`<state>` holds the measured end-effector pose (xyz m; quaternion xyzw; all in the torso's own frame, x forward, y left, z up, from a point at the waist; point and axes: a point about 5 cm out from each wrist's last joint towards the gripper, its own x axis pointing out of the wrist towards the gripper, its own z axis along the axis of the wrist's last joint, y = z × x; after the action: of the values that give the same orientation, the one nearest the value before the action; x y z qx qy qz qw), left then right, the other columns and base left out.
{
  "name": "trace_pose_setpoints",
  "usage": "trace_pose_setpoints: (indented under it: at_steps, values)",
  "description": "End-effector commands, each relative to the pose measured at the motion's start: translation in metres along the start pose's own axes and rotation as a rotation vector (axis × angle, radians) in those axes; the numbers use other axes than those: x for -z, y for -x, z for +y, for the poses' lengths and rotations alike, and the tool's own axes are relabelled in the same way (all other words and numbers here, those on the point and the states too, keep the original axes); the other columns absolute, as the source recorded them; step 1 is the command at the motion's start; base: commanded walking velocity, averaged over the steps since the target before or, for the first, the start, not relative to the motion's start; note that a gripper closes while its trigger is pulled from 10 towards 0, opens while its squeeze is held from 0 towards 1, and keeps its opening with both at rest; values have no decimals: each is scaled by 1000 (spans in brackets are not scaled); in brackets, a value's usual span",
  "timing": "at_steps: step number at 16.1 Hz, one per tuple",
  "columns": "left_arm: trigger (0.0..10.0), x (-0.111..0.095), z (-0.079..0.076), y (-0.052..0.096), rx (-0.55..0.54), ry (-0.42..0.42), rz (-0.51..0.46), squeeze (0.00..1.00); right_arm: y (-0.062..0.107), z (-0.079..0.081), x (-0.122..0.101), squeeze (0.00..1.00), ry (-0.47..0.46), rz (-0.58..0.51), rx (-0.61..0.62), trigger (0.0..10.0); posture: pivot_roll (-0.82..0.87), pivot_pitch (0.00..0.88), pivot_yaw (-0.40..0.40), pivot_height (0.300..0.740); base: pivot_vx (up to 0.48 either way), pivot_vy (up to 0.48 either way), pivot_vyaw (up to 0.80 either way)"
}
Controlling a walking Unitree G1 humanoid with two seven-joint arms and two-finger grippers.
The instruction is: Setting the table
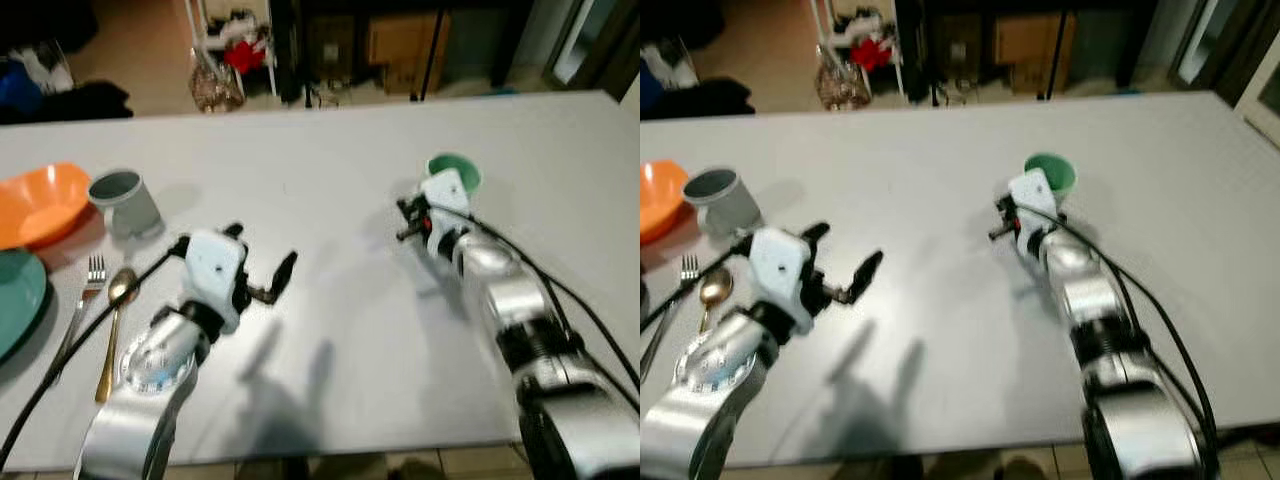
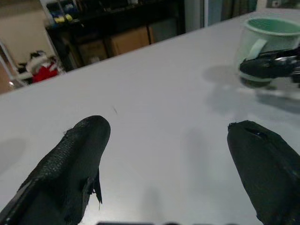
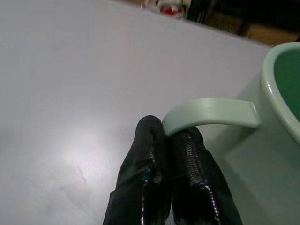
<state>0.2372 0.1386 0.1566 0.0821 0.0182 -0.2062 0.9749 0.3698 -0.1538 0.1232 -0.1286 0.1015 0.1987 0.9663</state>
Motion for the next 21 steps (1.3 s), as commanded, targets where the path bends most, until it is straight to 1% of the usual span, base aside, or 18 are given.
trace_pose_setpoints:
  at_steps: [1,2,4,5,8,9,10,11,12,13,16,19,21]
  values:
    - [10000,-7,-2,-1,26,3,-15,0,-4,-1,-7,0,36,-14,-6,10000,-24,121,94,740,0,0,0]
    - [10000,-9,-2,-2,30,-5,-16,0,-7,-2,-8,0,32,-9,-4,10000,-20,131,96,740,0,0,0]
    - [10000,-11,-2,-3,31,10,-22,0,-9,-5,-9,0,41,1,5,10000,-12,148,97,740,0,0,0]
    - [10000,-13,-3,-4,42,7,-21,0,-11,-9,-10,0,40,5,18,10000,1,166,94,740,0,0,0]
    - [10000,-14,-8,-1,61,36,-15,0,-12,-11,-9,0,27,7,21,10000,7,177,88,740,0,0,0]
    - [10000,-14,-10,0,76,58,-9,0,-12,-11,-8,153,20,8,18,10000,6,175,87,740,0,0,0]
    - [10000,-14,-12,1,99,76,-4,0,-13,-10,-9,914,15,7,16,10000,9,175,86,740,0,0,0]
    - [10000,-14,-14,2,120,93,-3,0,-13,-10,-9,1000,13,5,16,10000,9,174,86,740,0,0,0]
    - [10000,-15,-19,5,172,126,-5,0,-14,-10,-11,1000,11,-3,19,10000,2,168,85,740,0,0,0]
    - [10000,-16,-20,7,207,125,-8,0,-14,-10,-13,1000,0,-12,17,10000,-1,164,85,740,0,0,0]
    - [10000,-19,-23,7,266,155,-17,0,-14,-12,-13,1000,-12,-26,17,10000,-14,150,87,740,0,0,0]
    - [10000,-19,-20,4,257,150,-18,0,-11,-14,-12,1000,-50,-55,28,10000,-25,134,91,740,0,0,0]
    - [10000,-20,-17,4,257,146,-23,0,-8,-20,-15,1000,-80,-103,45,10000,-34,122,98,740,0,0,0]
